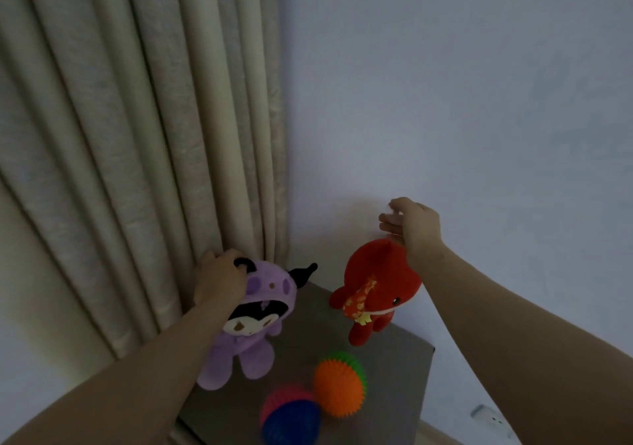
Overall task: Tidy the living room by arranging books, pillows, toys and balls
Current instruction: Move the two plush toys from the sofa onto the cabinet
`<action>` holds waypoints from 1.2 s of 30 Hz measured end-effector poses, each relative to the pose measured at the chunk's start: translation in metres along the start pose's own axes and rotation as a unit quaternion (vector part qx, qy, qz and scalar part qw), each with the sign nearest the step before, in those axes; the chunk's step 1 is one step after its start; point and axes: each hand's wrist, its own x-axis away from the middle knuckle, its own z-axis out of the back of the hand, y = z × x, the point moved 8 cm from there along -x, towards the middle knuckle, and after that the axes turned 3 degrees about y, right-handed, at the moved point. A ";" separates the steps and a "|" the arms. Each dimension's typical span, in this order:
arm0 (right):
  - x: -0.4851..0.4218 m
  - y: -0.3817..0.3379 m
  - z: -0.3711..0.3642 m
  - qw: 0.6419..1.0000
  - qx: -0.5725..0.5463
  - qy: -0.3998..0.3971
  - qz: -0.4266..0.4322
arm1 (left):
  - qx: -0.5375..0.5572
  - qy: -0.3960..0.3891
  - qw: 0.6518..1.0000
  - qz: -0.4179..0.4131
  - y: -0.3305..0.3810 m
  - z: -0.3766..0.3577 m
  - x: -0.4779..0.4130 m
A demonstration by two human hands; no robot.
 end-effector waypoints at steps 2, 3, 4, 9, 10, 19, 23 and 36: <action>-0.012 0.003 -0.003 1.000 0.006 -0.020 -0.011 | -0.003 0.004 1.000 0.013 0.002 -0.008 -0.003; -0.017 0.004 -0.005 0.999 0.008 -0.029 -0.013 | -0.004 0.005 1.000 0.020 0.003 -0.010 -0.004; -0.021 0.003 -0.007 0.999 0.010 -0.037 -0.016 | -0.005 0.004 1.000 0.024 0.005 -0.013 -0.005; -0.033 0.001 -0.023 0.995 0.018 -0.088 -0.041 | 0.004 0.011 1.000 0.015 0.007 -0.026 -0.009; -0.033 0.002 -0.025 0.995 0.023 -0.090 -0.047 | 0.007 0.014 1.000 0.017 0.007 -0.026 -0.009; -0.031 0.011 -0.036 0.972 -0.023 -0.061 -0.227 | 0.006 0.028 1.000 -0.007 0.019 -0.019 -0.048; -0.045 0.024 -0.028 0.976 0.029 -0.038 -0.211 | -0.044 0.009 0.999 -0.028 0.018 -0.030 -0.056; -0.078 0.082 -0.026 0.973 0.140 -0.041 -0.177 | 0.011 -0.053 0.998 -0.009 0.009 -0.069 -0.054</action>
